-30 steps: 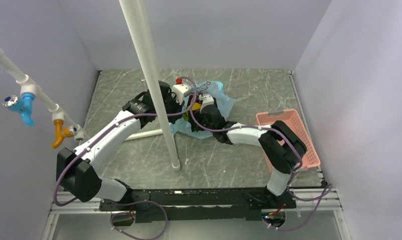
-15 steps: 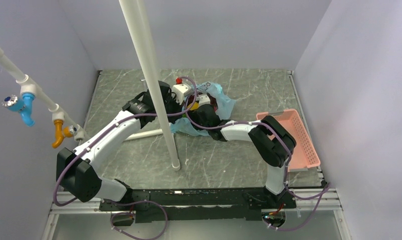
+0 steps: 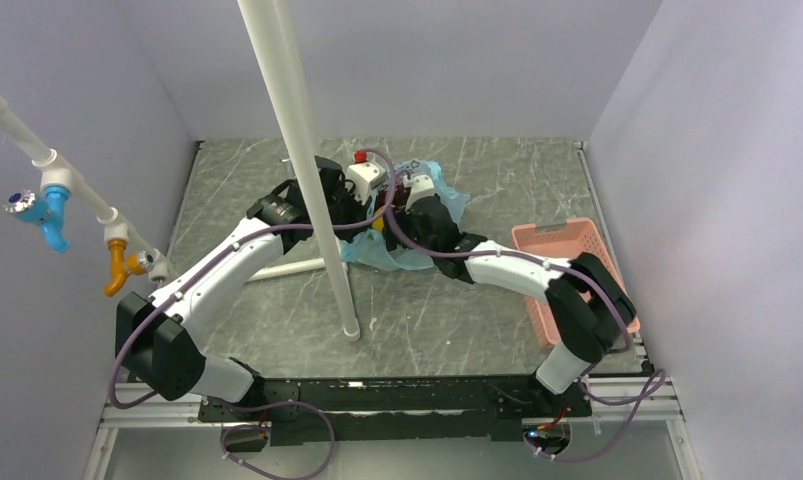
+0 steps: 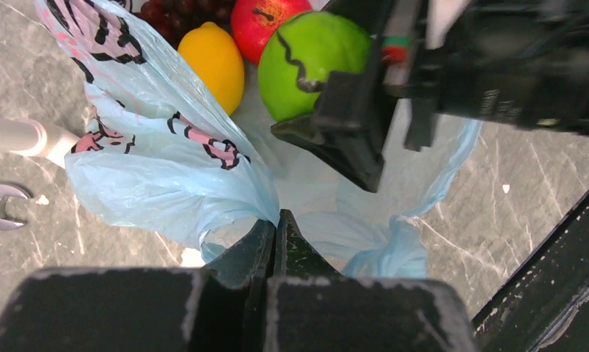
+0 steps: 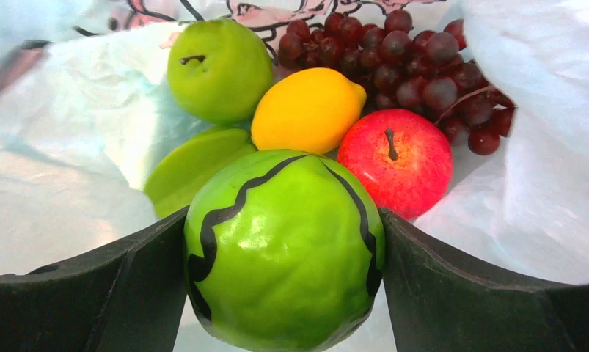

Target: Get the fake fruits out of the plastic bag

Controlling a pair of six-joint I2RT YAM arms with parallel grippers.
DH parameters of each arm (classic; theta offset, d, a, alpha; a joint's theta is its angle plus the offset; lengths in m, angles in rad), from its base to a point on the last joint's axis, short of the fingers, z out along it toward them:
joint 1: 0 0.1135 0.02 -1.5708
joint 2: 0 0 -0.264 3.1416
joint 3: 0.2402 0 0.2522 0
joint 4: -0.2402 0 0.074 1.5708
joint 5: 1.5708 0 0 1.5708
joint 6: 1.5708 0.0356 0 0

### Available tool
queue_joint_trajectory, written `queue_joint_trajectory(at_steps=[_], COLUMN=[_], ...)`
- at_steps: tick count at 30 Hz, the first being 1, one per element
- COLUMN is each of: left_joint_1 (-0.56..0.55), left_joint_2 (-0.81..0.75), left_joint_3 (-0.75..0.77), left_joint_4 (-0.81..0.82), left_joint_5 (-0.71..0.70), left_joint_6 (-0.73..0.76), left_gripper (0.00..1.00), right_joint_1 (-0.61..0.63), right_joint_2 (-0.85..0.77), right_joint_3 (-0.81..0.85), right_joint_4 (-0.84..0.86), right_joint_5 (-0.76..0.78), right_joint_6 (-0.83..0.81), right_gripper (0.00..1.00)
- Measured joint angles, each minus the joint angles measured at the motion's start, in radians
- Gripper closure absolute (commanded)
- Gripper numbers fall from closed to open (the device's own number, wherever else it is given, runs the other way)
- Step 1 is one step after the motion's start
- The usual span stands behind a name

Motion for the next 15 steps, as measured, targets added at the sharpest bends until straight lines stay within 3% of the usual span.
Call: queue_joint_trajectory(at_steps=[8,15], left_joint_1=[-0.003,-0.003], left_joint_2=[-0.001,-0.001], left_joint_3=[-0.003,-0.003], left_joint_4=[0.003,-0.003], left_joint_5=[-0.018,-0.026], left_joint_6=[-0.001,0.000], left_gripper=[1.00,1.00], right_joint_1=[-0.001,-0.001], right_joint_2=[-0.251,-0.525], right_joint_3=[-0.062,-0.152], right_joint_4=[-0.033,-0.079], right_joint_5=[-0.068,-0.153], right_joint_6=[0.014,0.052], right_gripper=[0.98,1.00])
